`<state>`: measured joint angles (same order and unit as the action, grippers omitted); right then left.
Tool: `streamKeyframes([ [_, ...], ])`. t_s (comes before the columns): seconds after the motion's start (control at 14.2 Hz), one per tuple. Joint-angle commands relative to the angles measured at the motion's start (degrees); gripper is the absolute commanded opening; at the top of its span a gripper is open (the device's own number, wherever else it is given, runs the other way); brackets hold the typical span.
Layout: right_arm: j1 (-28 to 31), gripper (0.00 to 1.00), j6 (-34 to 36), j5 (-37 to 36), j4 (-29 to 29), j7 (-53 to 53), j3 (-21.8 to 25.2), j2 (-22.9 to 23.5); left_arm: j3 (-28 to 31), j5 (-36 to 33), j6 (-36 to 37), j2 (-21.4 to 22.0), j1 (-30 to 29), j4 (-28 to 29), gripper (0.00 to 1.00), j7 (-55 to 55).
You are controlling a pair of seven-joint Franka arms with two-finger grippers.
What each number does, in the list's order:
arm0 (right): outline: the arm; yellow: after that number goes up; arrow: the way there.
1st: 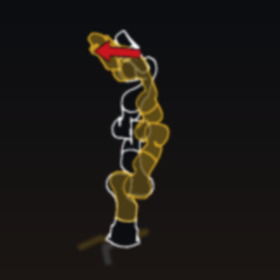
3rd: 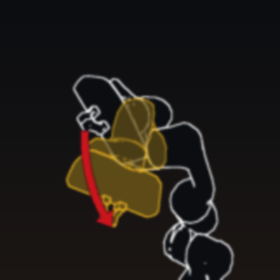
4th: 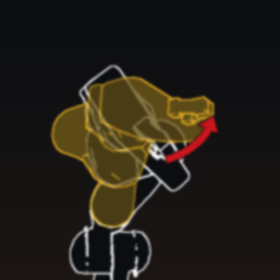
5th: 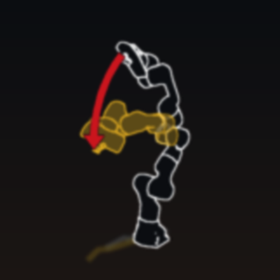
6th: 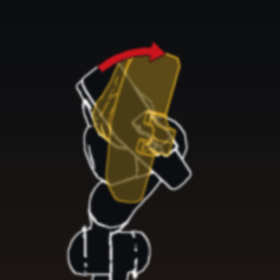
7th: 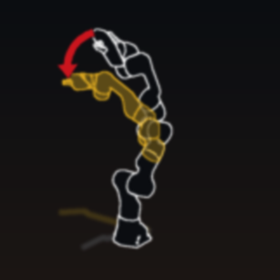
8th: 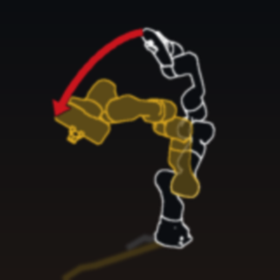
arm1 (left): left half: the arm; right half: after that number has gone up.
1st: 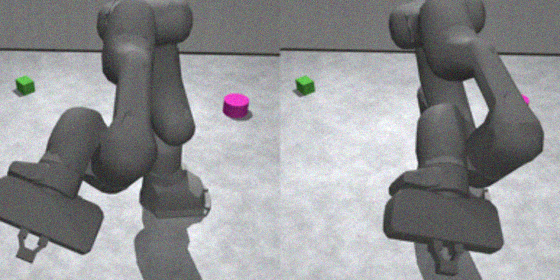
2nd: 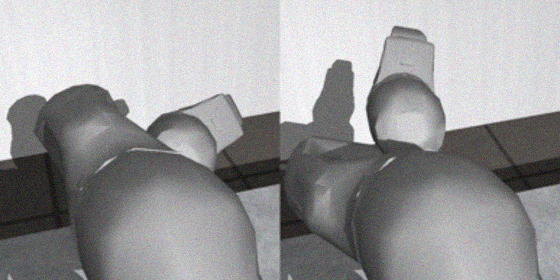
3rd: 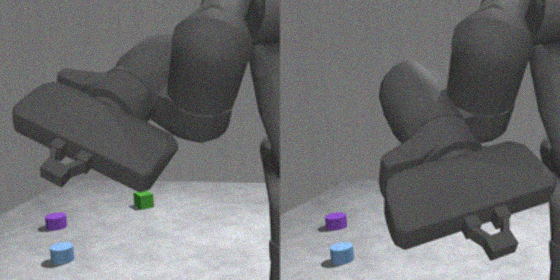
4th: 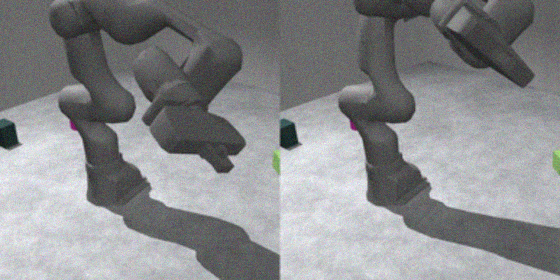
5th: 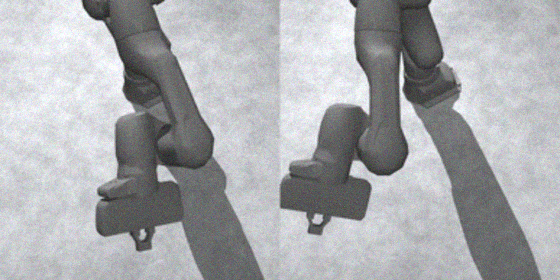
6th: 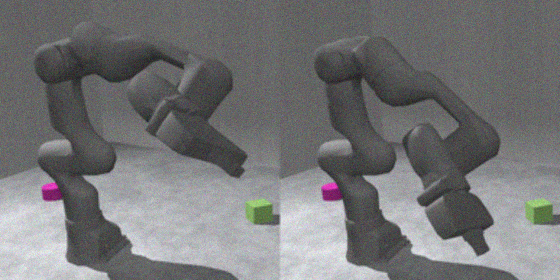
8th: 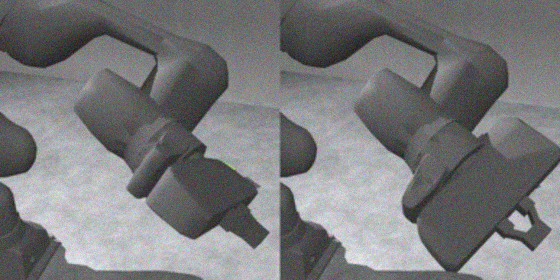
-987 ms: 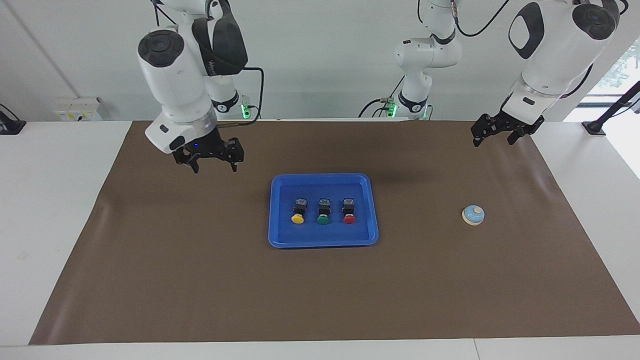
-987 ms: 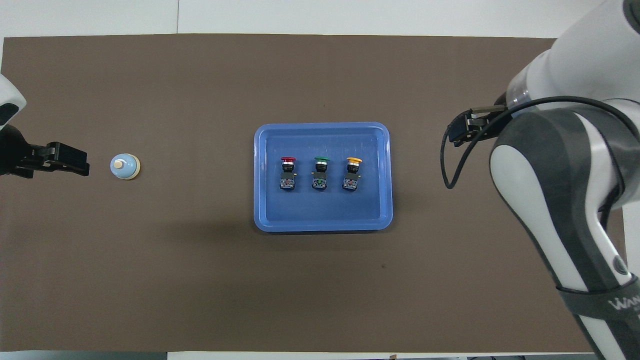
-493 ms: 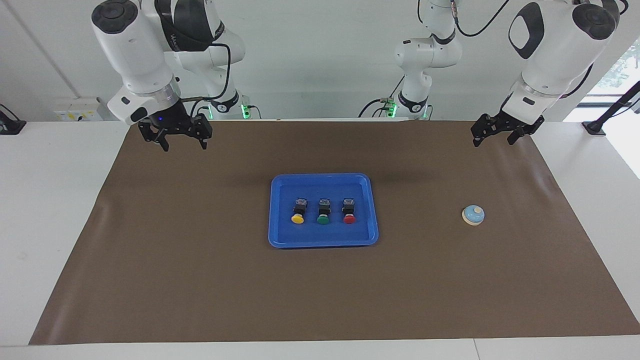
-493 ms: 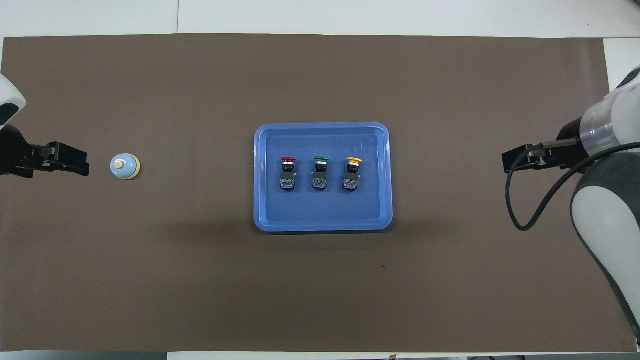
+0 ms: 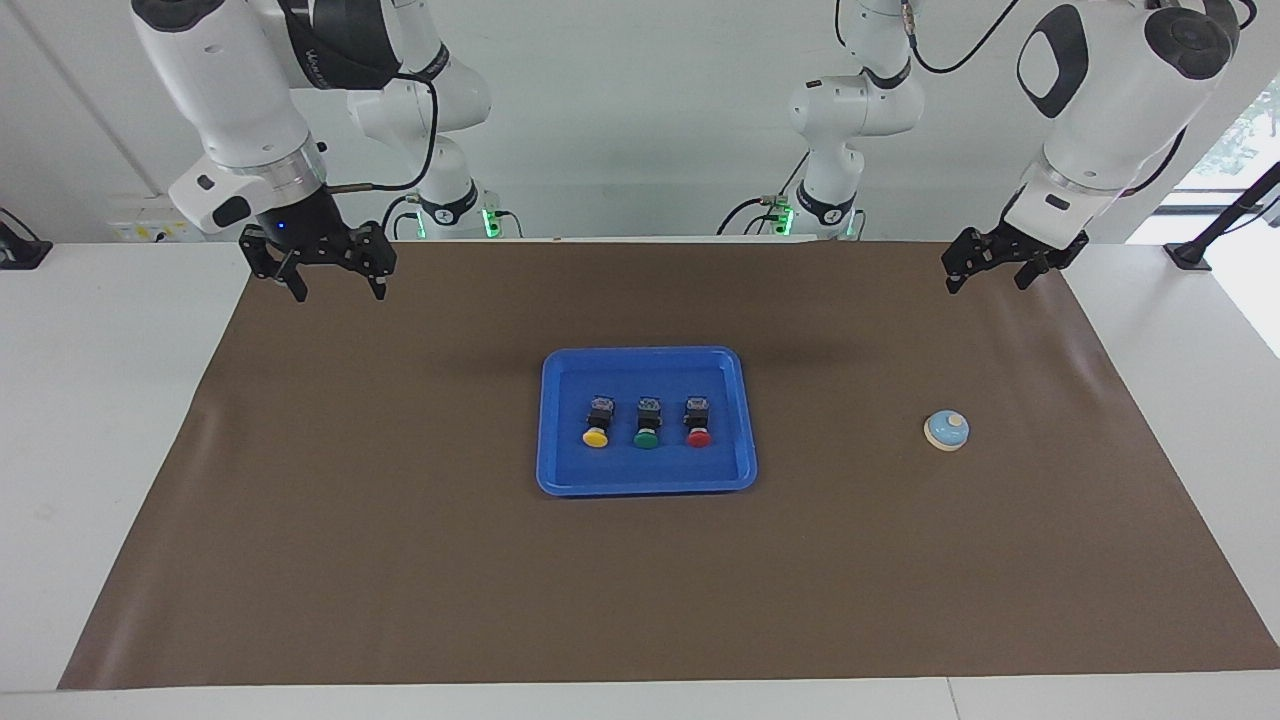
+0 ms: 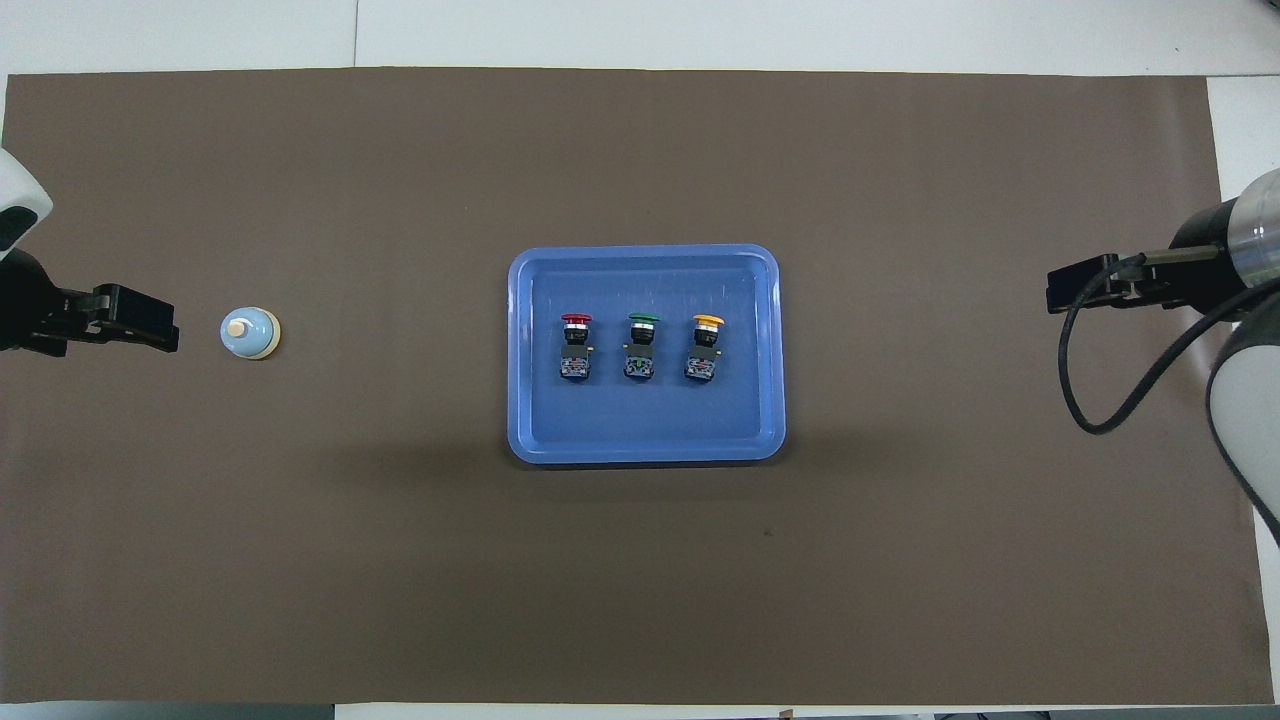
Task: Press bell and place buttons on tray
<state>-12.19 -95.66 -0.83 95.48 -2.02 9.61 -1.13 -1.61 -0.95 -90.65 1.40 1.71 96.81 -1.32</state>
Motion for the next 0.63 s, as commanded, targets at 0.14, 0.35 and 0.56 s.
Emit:
streamKeyframes([
  [0.14,2.17,1.00,2.40,-0.49,-1.53,0.87,-0.74,1.05,-0.32,0.25,0.47,0.18,-0.57,-0.13,1.00,-0.08],
  [0.35,3.74,1.00,3.20,-0.49,-1.53,1.14,-1.26,0.87,-0.32,0.25,0.47,0.18,-0.57,-0.13,1.00,-0.08],
  [0.56,9.61,1.00,4.86,-0.58,-1.44,1.22,-6.16,0.35,-0.32,0.34,0.47,0.18,-0.57,-0.22,1.00,-0.08],
])
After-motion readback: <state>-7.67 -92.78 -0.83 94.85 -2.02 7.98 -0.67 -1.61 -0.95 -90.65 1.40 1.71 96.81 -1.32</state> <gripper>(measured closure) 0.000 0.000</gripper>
